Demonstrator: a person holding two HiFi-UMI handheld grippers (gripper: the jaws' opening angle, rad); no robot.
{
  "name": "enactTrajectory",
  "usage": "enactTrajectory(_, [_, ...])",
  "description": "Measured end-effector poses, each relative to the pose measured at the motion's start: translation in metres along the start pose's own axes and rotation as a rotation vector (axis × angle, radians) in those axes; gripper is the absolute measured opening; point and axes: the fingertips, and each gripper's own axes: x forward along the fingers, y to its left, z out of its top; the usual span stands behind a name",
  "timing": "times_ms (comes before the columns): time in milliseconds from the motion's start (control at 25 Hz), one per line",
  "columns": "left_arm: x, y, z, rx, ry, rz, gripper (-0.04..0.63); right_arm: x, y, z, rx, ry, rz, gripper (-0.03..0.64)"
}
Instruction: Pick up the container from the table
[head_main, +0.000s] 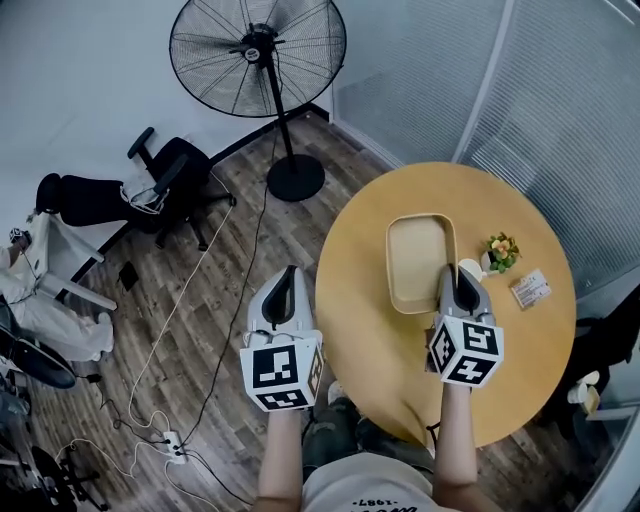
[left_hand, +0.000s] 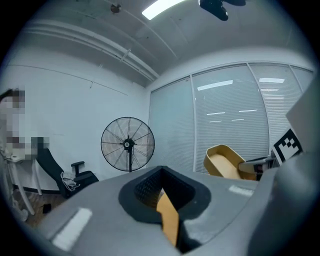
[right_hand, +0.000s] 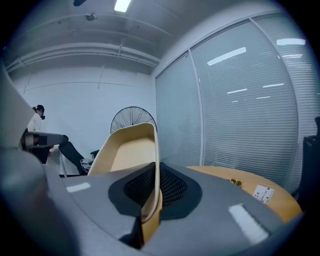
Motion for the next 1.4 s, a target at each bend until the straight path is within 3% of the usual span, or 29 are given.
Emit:
enactTrajectory(680, [-0.023,-0.012,0.053,0.009,-0.127,-0.015,0.0,-0.036,0.009,0.066,-0.003,-0.169,0.022,0.035])
enactTrajectory(1400, [-0.037,-0.015,0.068,0.015,-0.169,0.001,0.0,-0.053,0.017,0.083,-0.008,-0.225,0.058,0.035])
